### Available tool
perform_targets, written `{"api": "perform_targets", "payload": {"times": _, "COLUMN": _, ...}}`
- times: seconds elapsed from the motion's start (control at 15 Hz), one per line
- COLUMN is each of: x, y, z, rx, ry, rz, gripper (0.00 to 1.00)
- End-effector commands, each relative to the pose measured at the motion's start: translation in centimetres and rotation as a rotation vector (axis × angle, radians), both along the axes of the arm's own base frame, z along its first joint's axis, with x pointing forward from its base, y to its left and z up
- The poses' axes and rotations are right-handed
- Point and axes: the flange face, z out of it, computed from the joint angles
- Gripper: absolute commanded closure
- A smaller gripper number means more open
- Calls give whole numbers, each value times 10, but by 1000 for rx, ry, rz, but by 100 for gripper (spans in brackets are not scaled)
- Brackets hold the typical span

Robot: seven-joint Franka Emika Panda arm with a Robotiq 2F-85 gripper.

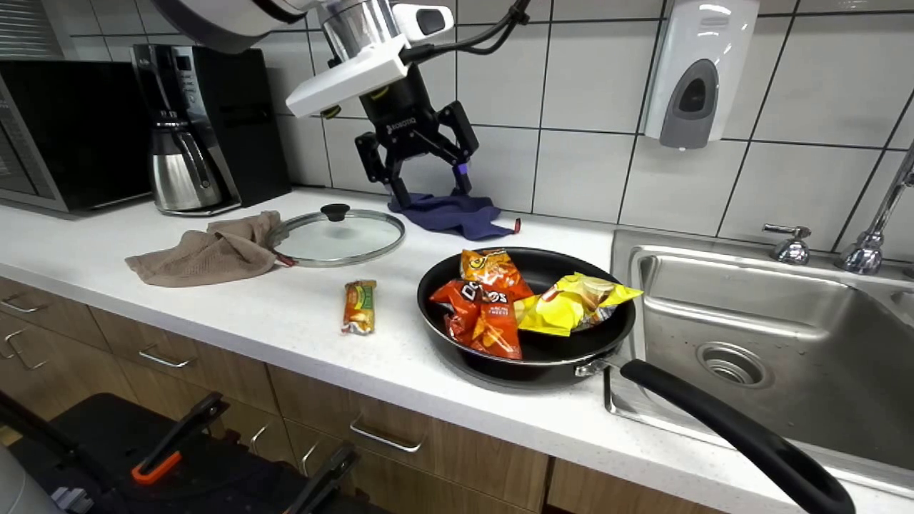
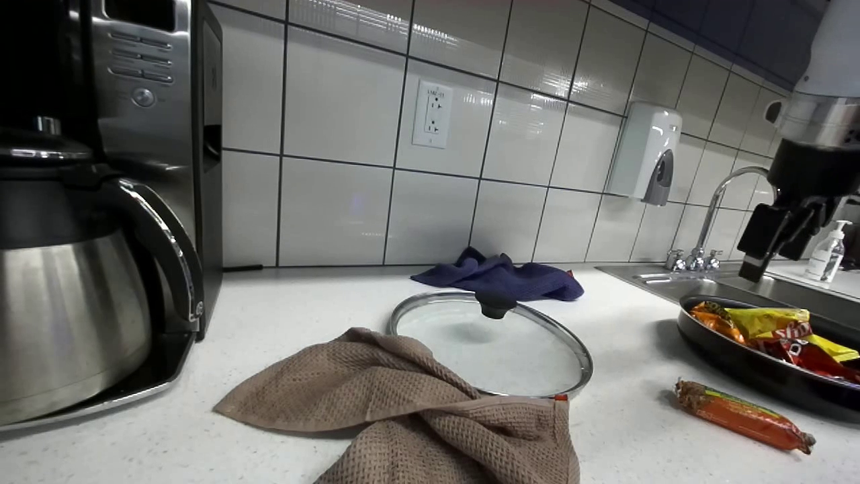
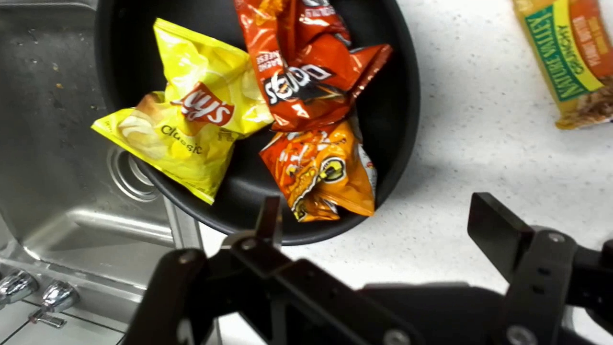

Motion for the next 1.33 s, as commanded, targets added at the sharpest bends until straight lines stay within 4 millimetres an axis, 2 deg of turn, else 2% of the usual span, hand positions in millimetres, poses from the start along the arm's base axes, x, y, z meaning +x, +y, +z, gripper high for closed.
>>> {"api": "perform_targets", "payload": {"times": 0.0, "x": 2, "y": 25, "z": 10, "rx": 75, "ry": -52, "rz": -68, "gripper": 0}}
{"api": "perform_targets", "payload": {"times": 0.33, "x": 19, "y": 55, "z": 4, "rx": 171, "ry": -85, "rz": -77, "gripper": 0}}
{"api": "perform_targets", "payload": {"times": 0.4, "x": 11, "y": 45, "z": 4, "rx": 140, "ry": -70, "rz": -64, "gripper": 0}}
{"api": "perform_targets", "payload": {"times": 0.6, "x": 13, "y": 53, "z": 1, "rx": 160, "ry": -69, "rz": -62, "gripper": 0}}
{"api": "perform_targets", "payload": {"times": 1.27, "x": 14, "y": 53, "z": 1, "rx": 160, "ry": -70, "rz": -62, "gripper": 0}}
